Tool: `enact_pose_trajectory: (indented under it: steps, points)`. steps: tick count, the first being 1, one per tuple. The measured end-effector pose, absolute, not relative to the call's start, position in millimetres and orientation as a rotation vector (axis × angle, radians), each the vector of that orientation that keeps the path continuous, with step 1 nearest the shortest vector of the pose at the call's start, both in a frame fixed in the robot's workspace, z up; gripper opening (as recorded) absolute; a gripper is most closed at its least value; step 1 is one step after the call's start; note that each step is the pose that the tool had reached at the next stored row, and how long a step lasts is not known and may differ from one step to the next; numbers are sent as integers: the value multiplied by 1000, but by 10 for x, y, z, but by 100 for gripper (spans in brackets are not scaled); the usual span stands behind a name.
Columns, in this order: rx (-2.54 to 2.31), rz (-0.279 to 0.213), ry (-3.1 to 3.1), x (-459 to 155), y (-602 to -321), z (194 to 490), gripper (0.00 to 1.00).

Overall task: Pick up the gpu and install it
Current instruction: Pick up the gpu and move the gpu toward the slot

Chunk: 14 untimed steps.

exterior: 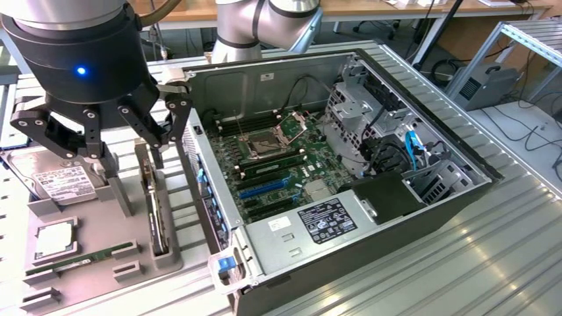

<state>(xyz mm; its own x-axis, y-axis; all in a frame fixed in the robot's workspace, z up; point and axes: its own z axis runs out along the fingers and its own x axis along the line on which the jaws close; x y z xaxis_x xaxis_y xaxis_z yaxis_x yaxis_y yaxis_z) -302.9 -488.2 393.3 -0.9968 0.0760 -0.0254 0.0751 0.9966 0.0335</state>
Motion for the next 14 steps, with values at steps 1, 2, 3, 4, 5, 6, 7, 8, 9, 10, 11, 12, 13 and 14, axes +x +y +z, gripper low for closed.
enact_pose_trajectory:
  steps: [1, 2, 3, 4, 5, 6, 7, 8, 9, 10, 11, 12, 13, 14]
  points:
    - [118, 51, 3112, -3029, -4882, 3932, 54]
    - [118, 51, 3112, -3029, -4882, 3930, 54]
    - [118, 51, 3112, -3029, -4882, 3928, 54]
    - [118, 51, 3112, -3029, -4882, 3927, 54]
    - [118, 51, 3112, -3029, -4882, 3922, 54]
    - [118, 51, 3112, -3029, -4882, 3920, 54]
    - [118, 51, 3112, -3029, -4882, 3918, 54]
    - [118, 51, 3112, -3029, -4881, 3915, 54]
    - [118, 51, 3112, -3029, -4880, 3912, 54]
    - [118, 51, 3112, -3029, -4880, 3910, 54]
    - [118, 51, 3112, -3029, -4879, 3909, 54]
    - [118, 51, 3112, -3029, -4879, 3906, 54]
    - [118, 51, 3112, -3029, -4879, 3905, 54]
    - [118, 51, 3112, -3029, -4879, 3903, 54]
